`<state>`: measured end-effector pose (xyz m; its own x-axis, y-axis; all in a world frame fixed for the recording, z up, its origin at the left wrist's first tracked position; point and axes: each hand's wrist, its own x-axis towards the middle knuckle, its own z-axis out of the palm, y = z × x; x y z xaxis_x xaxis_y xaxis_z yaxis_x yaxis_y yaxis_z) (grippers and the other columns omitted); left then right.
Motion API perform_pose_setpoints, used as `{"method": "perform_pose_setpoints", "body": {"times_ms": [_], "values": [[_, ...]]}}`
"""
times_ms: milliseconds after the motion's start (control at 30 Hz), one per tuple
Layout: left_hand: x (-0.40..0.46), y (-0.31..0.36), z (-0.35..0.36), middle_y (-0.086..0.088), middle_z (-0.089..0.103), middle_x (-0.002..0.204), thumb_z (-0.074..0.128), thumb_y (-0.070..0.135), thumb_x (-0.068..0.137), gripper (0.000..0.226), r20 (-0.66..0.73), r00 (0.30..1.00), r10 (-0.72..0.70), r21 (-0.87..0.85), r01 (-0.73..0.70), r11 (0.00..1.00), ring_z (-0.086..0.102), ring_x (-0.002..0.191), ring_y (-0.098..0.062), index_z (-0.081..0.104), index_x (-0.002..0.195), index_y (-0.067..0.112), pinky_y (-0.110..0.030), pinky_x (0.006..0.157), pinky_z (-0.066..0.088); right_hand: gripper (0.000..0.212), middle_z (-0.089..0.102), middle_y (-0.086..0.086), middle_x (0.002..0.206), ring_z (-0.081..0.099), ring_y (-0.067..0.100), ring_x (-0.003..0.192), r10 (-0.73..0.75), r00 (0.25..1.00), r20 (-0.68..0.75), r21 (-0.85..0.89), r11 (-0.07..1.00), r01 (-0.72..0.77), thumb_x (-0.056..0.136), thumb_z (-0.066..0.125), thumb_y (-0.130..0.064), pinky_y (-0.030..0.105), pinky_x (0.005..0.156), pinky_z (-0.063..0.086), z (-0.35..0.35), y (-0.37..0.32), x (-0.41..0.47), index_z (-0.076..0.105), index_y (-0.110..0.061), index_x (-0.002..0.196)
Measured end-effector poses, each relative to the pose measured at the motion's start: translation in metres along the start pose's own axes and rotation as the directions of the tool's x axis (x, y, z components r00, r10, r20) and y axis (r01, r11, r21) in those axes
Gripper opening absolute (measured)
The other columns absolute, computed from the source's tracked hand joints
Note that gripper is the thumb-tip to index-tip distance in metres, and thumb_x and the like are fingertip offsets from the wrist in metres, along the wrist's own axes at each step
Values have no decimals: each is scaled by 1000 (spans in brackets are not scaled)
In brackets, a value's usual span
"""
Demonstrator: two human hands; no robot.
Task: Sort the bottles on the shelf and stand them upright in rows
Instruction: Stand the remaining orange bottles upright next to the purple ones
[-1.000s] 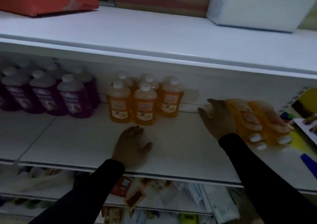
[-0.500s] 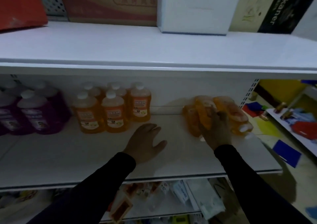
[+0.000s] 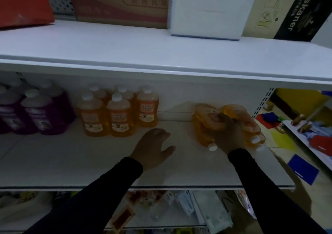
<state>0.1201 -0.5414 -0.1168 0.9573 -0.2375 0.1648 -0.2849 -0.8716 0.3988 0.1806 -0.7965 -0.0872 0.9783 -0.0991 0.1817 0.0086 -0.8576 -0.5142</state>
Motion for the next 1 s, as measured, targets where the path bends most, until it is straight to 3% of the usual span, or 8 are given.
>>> {"method": "perform_pose_setpoints", "body": {"times_ms": [133,267,367,467,600,767,867,1000], "values": [[11,-3,-6,-2,27,155,51,63,88,80,7,1000,0,-74,0,997,25,140,-18,23,152,23,-29,110,22,28,61,-24,89,59,-5,81,-320,930,181,243,931,273,60,74,-53,8,57,45,-36,-35,-17,60,-52,84],[14,-10,-13,-1,15,160,66,62,79,99,223,974,-46,-159,83,984,15,146,-19,9,154,30,-36,115,19,50,52,-30,109,49,-11,103,-463,795,393,212,886,412,54,84,-52,6,83,36,-30,-64,-24,54,-54,94],[7,-15,-17,-1,45,144,77,42,77,81,232,972,19,-361,68,930,43,131,-21,35,144,23,-37,107,38,47,43,-34,114,37,-27,105,-511,744,430,261,859,440,54,80,-56,-6,78,30,-15,-87,-23,51,-63,91],[-3,-21,-19,7,57,116,81,24,72,59,173,983,-55,-558,144,818,60,108,-21,47,120,25,-30,79,54,48,43,-21,120,40,-21,108,-503,782,368,304,860,410,55,75,-68,-2,87,33,2,-107,-22,50,-62,95],[-15,-29,-16,5,58,117,85,40,64,73,21,965,-263,-574,227,787,60,106,-15,46,124,24,-37,85,55,88,43,1,129,52,15,108,-351,858,376,239,931,276,64,79,-58,33,85,52,22,-118,-24,29,-43,135],[-28,-31,-6,3,56,122,86,42,64,78,-47,937,-346,-688,221,691,57,109,-15,44,126,21,-41,92,52,83,55,-17,85,61,-8,68,-428,878,213,283,887,364,72,79,-45,2,49,41,43,-126,-34,28,-33,137],[-33,-42,-7,8,55,130,83,39,71,79,-11,966,-259,-682,182,709,54,115,-8,38,134,26,-31,98,45,83,56,-15,113,59,-1,97,-497,799,339,359,853,378,76,80,-33,4,74,46,40,-132,-32,27,-39,140],[-31,-53,-8,3,56,134,72,33,84,61,-12,965,-261,-587,204,783,53,121,-14,43,137,23,-29,101,40,77,49,-3,141,50,13,124,-556,732,394,411,819,400,82,76,-24,40,104,46,43,-128,-28,31,-29,144]]}}
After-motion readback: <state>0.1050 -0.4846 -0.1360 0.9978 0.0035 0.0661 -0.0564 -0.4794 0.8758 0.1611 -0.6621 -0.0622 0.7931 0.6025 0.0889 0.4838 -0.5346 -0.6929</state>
